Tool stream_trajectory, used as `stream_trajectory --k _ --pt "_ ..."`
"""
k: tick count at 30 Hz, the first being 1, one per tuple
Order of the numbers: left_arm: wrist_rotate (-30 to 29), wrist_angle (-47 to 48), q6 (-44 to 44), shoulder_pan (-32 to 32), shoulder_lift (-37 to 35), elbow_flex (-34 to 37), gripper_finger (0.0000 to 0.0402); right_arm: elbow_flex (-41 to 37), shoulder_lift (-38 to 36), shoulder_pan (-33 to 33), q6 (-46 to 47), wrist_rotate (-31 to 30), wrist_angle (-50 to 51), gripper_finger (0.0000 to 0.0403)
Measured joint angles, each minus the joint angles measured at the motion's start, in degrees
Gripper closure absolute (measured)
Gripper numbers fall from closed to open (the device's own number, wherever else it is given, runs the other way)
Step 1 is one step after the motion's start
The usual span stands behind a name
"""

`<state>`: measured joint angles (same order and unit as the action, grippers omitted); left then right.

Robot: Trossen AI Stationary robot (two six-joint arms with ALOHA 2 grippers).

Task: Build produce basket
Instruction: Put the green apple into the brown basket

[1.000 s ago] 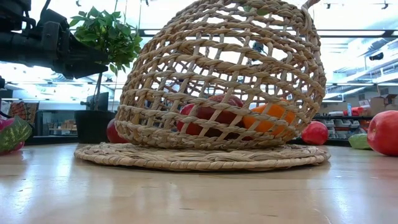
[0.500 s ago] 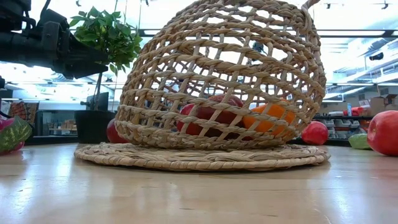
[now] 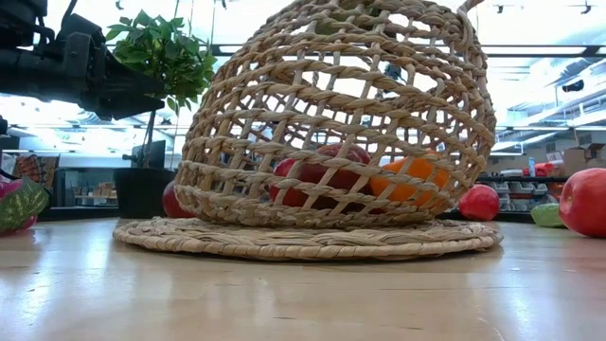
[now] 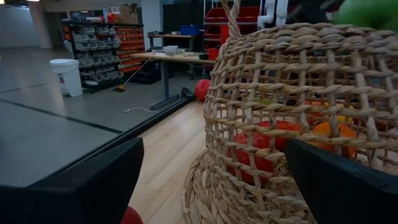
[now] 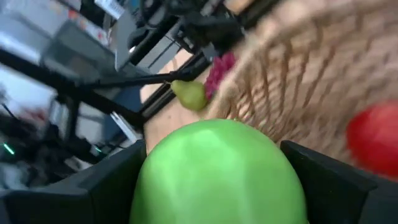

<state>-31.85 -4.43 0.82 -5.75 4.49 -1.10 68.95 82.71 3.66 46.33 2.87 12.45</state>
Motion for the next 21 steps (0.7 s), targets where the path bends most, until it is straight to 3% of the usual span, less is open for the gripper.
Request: stream_trajectory --k 5,14,21 --pt "0.0 0.0 0.0 0.0 0.0 0.0 0.0004 0.0 1.8 -2.9 10.4 9.0 0.1 0.0037" --pt "0.0 0.0 0.0 0.0 0.0 0.0 0.0004 0.0 0.1 -8.2 7.7 19.5 0.4 0.0037" --pt "0.0 0.0 0.0 0.0 0.0 0.0 0.0004 0.0 -3.8 -12.7 3.6 43.9 -0.3 0.0037"
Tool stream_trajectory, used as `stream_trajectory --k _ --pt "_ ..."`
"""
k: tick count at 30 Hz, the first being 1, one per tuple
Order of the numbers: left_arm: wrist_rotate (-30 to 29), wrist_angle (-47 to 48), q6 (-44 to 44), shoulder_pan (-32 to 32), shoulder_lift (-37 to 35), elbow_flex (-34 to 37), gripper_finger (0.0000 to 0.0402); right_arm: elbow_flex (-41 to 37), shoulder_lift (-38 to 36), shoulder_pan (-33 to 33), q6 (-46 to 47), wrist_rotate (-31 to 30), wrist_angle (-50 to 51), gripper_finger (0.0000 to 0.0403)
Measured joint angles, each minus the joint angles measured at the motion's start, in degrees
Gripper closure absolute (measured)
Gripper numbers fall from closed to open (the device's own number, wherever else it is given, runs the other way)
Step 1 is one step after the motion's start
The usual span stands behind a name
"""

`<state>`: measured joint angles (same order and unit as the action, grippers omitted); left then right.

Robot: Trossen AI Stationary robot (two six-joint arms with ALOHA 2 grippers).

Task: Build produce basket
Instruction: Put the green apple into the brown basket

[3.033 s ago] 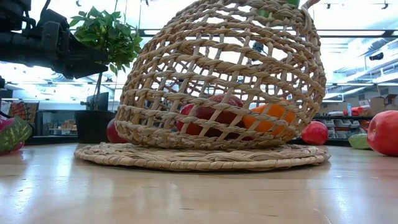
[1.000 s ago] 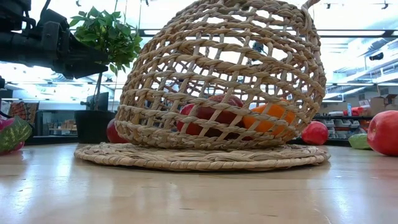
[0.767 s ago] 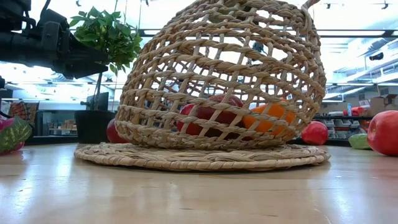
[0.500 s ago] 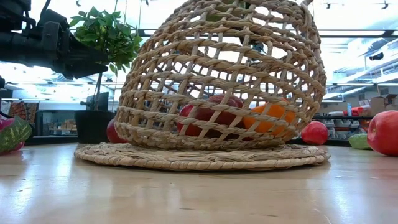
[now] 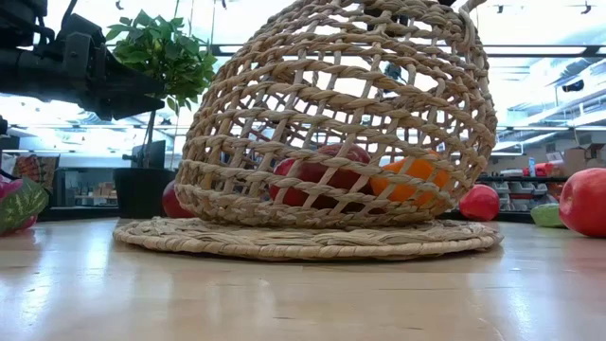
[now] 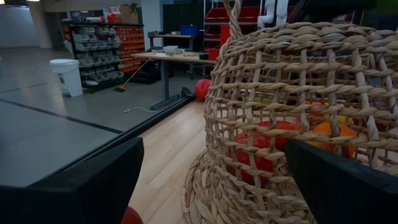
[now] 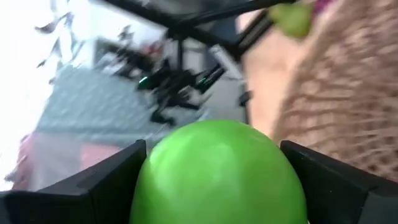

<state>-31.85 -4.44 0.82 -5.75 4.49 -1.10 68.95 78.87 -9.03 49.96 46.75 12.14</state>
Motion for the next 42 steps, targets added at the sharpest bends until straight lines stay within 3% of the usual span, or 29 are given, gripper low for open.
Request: stream_trajectory --k 4,11,22,34,38,42 --pt "0.0 0.0 0.0 0.0 0.0 0.0 0.0004 0.0 -2.9 -1.4 -1.0 3.3 -2.0 0.0037" --pt "0.0 0.0 0.0 0.0 0.0 0.0 0.0004 0.0 -6.8 -3.6 -1.7 2.5 -3.8 0.0037" --pt "0.0 0.0 0.0 0.0 0.0 0.0 0.0004 0.0 -7.8 -2.5 -2.5 6.2 -7.9 0.0037" --pt "0.0 0.0 0.0 0.0 0.0 0.0 0.0004 0.0 -7.7 -1.1 -16.4 6.9 -16.3 0.0037" --pt "0.0 0.0 0.0 0.0 0.0 0.0 0.0004 0.0 -7.8 -0.2 -26.6 4.1 -16.1 0.0037" --pt "0.0 0.0 0.0 0.0 0.0 0.0 0.0004 0.0 -7.8 1.3 -34.1 -5.5 -10.5 0.0036"
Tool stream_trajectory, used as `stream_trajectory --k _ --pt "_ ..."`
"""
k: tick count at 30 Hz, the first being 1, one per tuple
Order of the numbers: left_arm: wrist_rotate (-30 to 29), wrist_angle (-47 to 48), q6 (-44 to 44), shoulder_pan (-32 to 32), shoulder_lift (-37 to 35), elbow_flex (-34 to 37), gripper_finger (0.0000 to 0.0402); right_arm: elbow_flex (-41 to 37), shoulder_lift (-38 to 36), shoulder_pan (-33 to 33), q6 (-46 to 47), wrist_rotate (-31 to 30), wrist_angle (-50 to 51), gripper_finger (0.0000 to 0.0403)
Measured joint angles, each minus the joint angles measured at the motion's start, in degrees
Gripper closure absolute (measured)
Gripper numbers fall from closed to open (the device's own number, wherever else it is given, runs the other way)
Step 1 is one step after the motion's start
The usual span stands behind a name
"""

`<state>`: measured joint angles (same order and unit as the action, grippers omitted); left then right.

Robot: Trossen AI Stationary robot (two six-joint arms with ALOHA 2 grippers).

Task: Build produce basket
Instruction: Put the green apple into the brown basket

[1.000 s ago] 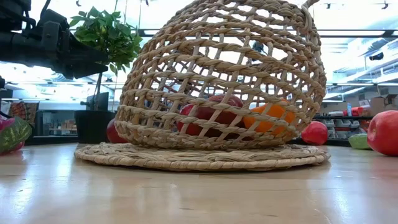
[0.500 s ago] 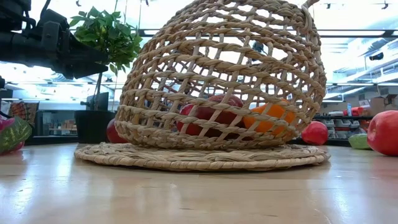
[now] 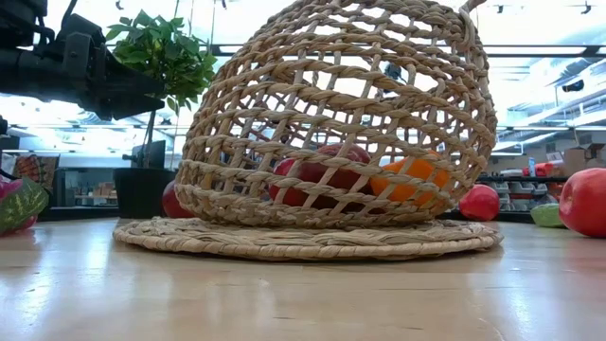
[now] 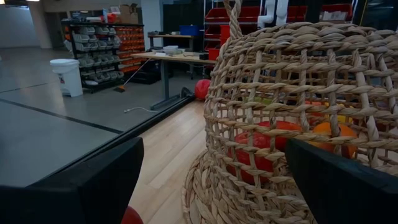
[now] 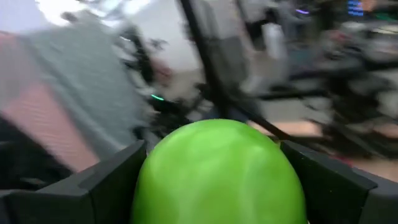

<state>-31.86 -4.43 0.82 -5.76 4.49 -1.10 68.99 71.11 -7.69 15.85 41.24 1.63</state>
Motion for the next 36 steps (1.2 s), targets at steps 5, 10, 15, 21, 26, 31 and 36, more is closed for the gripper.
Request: stream_trajectory --k 5,10,15,21,26,31,36 --pt "0.0 0.0 0.0 0.0 0.0 0.0 0.0004 0.0 0.0 3.2 -12.5 -18.9 18.2 0.0036" --pt "0.0 0.0 0.0 0.0 0.0 0.0 0.0004 0.0 0.2 6.9 -18.4 -37.9 30.1 0.0036" --pt "0.0 0.0 0.0 0.0 0.0 0.0 0.0004 0.0 1.0 8.1 -15.0 -41.0 28.4 0.0036" --pt "0.0 0.0 0.0 0.0 0.0 0.0 0.0004 -1.6 2.0 8.1 -14.6 -41.2 21.6 0.0036" --pt "0.1 0.1 0.0 0.0 0.0 0.0 0.0004 -4.4 3.6 7.8 -16.9 -41.6 17.9 0.0036" --pt "0.0 0.0 0.0 0.0 0.0 0.0 0.0004 -6.6 5.5 7.6 -16.9 -41.6 16.0 0.0036" --pt "0.0 -0.1 0.0 0.0 0.2 -0.1 0.0004 -7.8 8.6 7.6 -14.3 -37.4 16.4 0.0036"
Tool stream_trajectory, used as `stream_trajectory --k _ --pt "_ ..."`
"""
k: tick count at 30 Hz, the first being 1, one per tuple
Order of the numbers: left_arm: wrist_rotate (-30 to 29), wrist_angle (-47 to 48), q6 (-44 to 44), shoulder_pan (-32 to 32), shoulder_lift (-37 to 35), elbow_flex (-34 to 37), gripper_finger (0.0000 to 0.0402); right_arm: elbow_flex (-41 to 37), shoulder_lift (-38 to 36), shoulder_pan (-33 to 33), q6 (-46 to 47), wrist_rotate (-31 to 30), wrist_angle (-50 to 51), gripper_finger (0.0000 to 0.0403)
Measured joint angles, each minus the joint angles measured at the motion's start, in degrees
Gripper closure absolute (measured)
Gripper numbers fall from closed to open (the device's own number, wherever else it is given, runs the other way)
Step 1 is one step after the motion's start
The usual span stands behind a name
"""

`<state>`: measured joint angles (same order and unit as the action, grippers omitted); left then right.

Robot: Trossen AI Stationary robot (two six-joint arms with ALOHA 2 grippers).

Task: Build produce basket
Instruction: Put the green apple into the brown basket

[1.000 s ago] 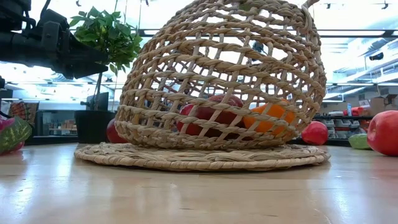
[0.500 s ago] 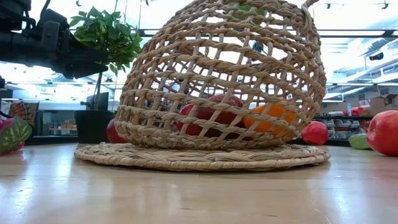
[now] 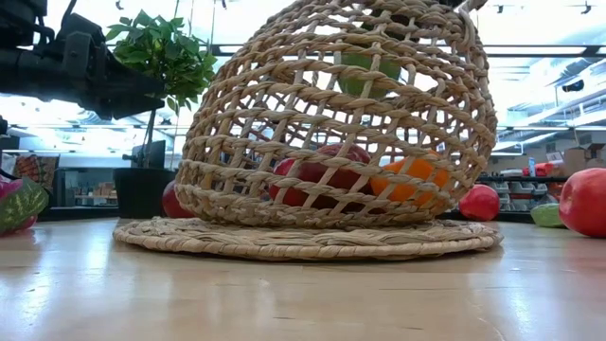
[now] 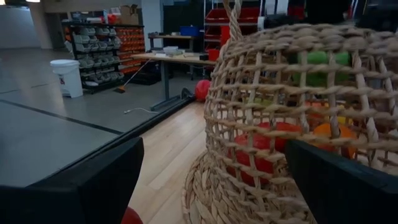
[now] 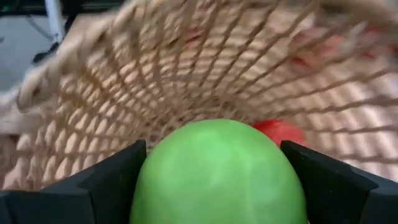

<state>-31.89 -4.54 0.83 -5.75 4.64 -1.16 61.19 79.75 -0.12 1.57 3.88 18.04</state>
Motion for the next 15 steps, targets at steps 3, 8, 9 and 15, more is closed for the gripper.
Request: stream_trajectory --k 3,8,9,15 --pt "0.0 0.0 0.0 0.0 0.3 0.0 0.0004 0.0 2.8 0.0 -0.5 0.6 0.1 0.0036" --pt "0.0 0.1 0.0 0.0 0.2 0.0 0.0004 0.0 7.4 -0.2 -3.0 -1.5 -0.3 0.0036" --pt "0.0 0.1 0.0 0.0 0.2 0.0 0.0004 0.0 8.3 -0.3 -3.5 -1.5 -0.2 0.0036" --pt "0.0 0.1 0.0 0.0 0.2 0.0 0.0004 0.0 12.3 -0.3 -3.4 -1.4 -0.1 0.0036"
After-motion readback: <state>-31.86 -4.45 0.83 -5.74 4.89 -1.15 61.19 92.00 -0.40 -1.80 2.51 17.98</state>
